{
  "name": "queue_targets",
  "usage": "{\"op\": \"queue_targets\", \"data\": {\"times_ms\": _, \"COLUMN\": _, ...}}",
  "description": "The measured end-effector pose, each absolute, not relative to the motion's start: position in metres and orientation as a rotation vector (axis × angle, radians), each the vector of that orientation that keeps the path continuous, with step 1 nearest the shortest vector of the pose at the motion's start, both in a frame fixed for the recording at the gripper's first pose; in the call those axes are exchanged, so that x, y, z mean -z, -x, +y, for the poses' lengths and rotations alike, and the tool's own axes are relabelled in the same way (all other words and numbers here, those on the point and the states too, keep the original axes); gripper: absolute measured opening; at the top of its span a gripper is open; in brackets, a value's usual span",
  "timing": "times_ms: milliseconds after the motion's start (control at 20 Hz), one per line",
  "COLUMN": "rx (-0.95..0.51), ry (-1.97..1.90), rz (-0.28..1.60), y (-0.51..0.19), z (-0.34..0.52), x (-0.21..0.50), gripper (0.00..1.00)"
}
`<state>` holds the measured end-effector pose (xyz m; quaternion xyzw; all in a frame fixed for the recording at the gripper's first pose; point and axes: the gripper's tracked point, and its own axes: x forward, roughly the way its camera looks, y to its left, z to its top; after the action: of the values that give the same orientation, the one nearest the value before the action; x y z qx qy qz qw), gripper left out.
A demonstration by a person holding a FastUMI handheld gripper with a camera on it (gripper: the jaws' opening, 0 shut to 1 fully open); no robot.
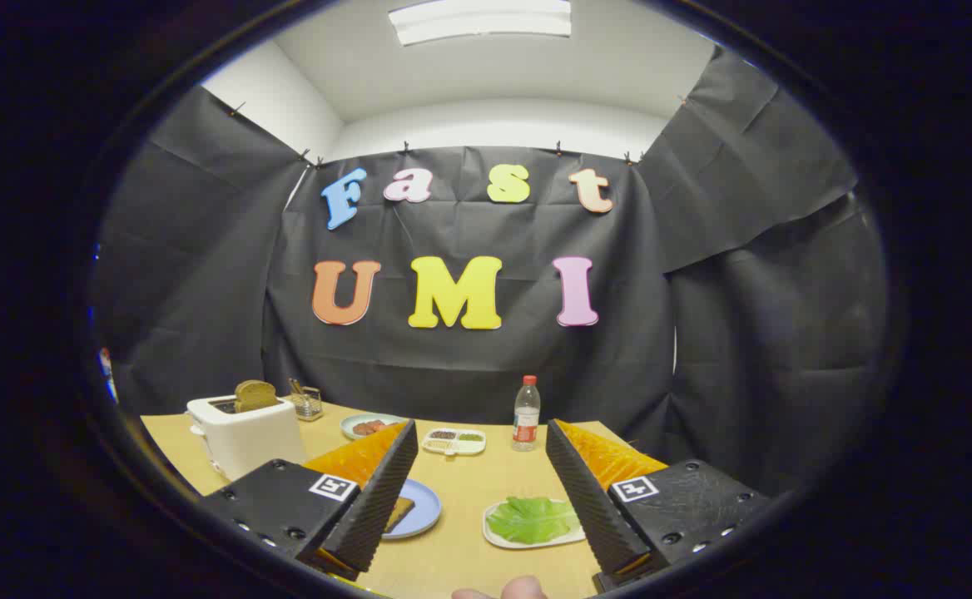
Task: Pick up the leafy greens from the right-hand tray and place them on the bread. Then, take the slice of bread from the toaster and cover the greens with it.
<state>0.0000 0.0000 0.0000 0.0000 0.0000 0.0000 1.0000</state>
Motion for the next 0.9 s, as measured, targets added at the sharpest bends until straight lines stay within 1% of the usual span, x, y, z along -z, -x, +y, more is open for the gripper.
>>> {"op": "queue_targets", "data": {"times_ms": 350, "rx": -0.01, "ry": 0.001, "rz": -0.015, "y": 0.001, "z": 0.004, "x": -0.004, "gripper": 0.95}}
{"op": "queue_targets", "data": {"times_ms": 900, "rx": -0.032, "ry": -0.019, "rz": 0.018, "y": -0.006, "z": 0.012, "x": 0.006, "gripper": 0.95}}
